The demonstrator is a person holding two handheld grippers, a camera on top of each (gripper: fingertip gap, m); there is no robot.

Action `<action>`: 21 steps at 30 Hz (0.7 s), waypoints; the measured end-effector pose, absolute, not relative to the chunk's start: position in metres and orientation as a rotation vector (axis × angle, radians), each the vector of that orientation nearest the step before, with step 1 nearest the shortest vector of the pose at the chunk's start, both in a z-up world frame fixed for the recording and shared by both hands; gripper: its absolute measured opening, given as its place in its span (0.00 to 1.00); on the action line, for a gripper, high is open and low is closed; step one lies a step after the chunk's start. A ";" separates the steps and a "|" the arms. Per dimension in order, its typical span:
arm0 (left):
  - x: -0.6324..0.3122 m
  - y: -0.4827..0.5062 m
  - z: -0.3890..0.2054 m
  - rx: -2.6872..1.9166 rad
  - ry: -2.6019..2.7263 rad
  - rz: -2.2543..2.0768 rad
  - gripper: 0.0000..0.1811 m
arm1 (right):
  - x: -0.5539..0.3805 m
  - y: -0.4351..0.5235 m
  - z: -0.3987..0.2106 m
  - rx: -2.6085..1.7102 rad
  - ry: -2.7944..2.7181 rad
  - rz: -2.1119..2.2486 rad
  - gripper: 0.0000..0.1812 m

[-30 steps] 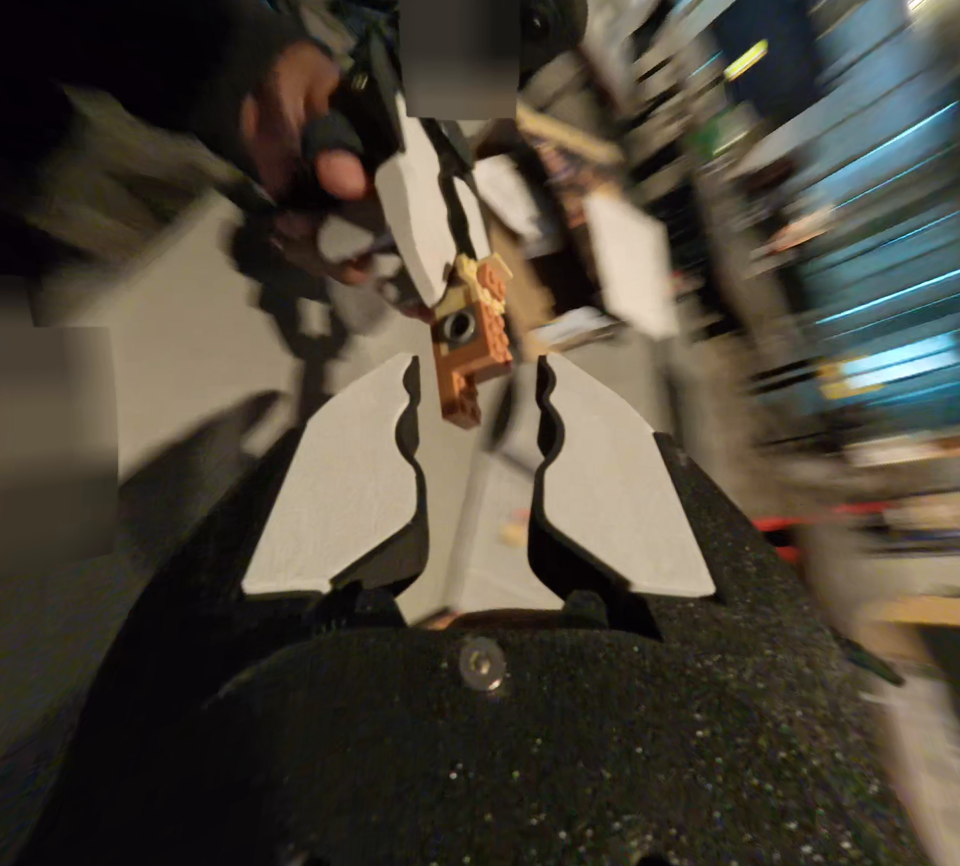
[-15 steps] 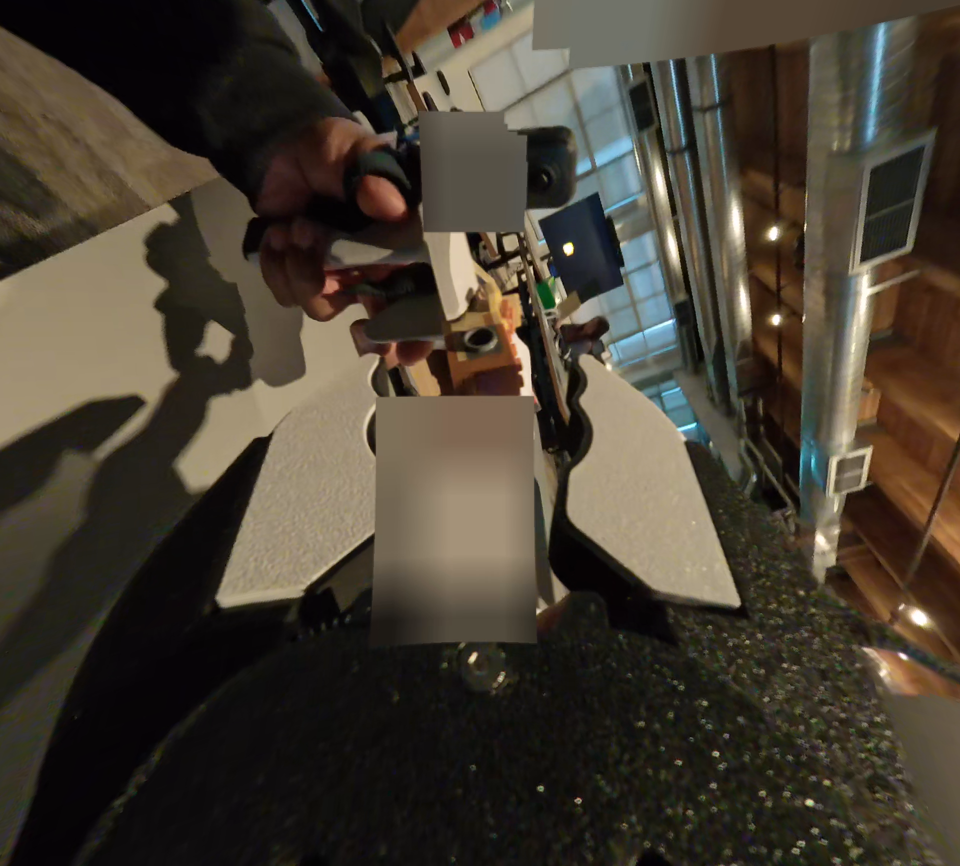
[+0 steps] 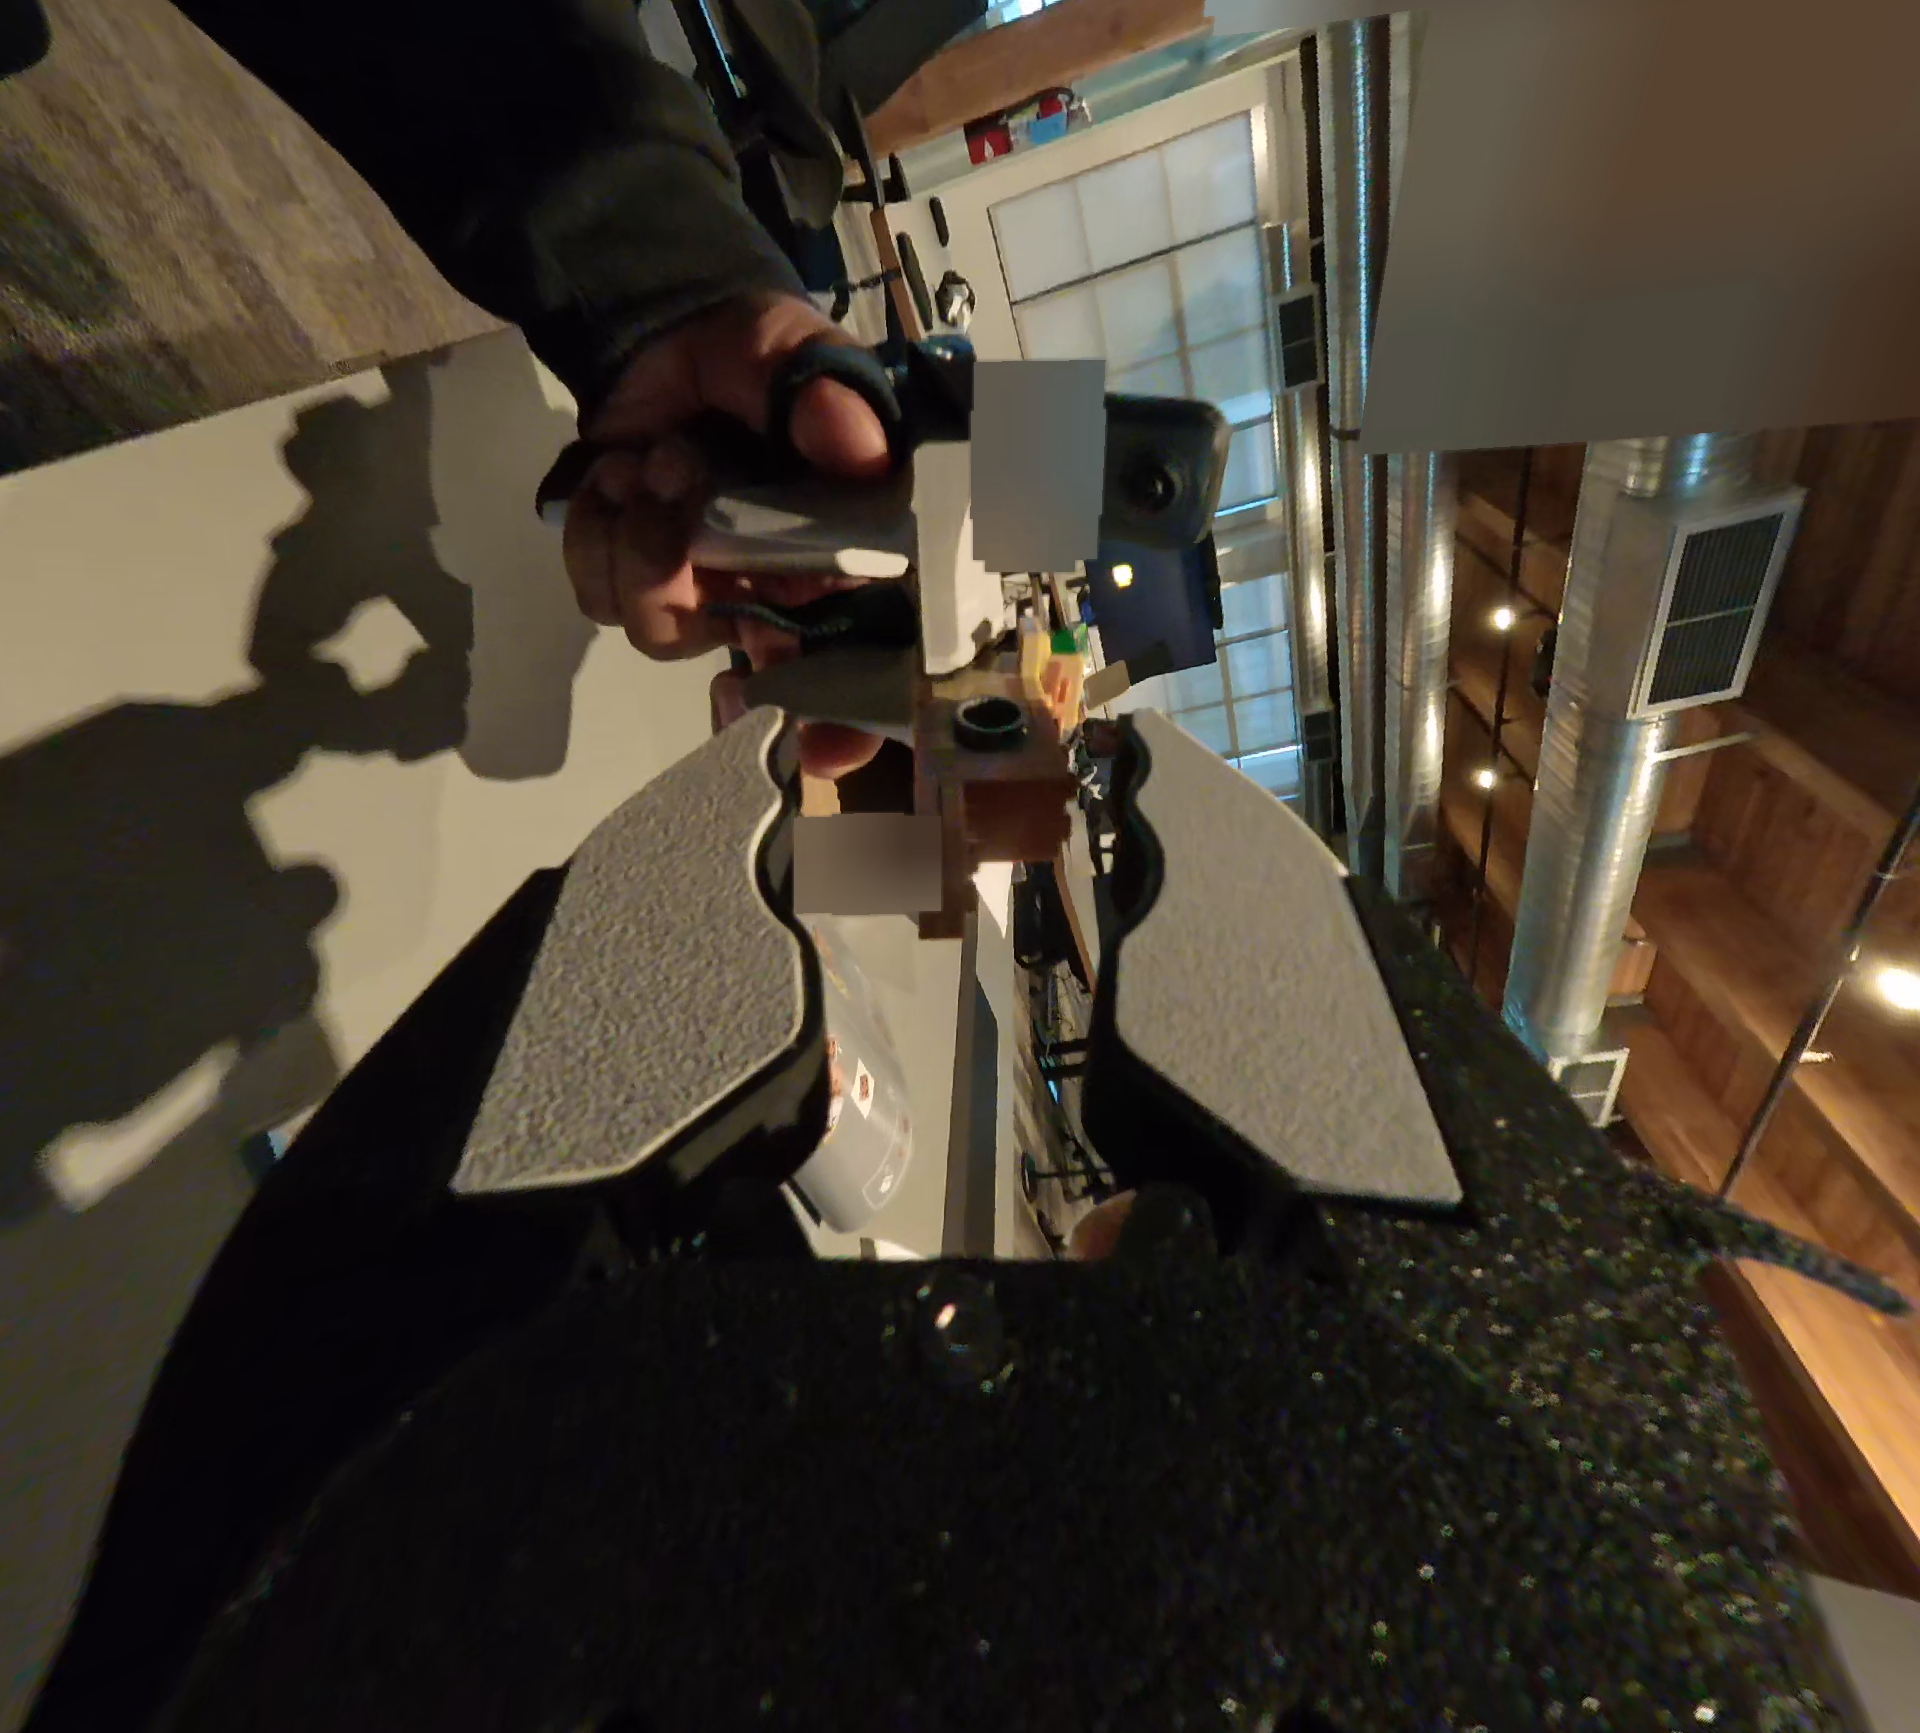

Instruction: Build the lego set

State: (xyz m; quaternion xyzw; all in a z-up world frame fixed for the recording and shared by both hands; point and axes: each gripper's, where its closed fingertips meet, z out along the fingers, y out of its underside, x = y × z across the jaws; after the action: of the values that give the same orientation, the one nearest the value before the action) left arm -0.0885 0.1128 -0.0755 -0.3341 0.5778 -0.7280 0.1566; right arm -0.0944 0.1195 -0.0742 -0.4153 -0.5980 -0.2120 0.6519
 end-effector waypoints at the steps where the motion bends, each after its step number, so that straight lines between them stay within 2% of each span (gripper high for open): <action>1: -0.088 0.112 -0.075 -0.953 1.656 -2.089 0.09 | -0.095 0.119 -0.074 -0.938 -1.361 -0.483 0.31; 21: -0.093 0.097 -0.079 -0.900 1.770 -2.051 0.09 | -0.103 0.111 -0.072 -0.916 -1.417 -0.465 0.17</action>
State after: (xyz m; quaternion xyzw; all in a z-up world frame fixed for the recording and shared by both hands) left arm -0.0932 0.0970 -0.0786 -0.3120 0.6135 -0.7112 0.1429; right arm -0.1028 0.1110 -0.0721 -0.4019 -0.6213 -0.2039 0.6410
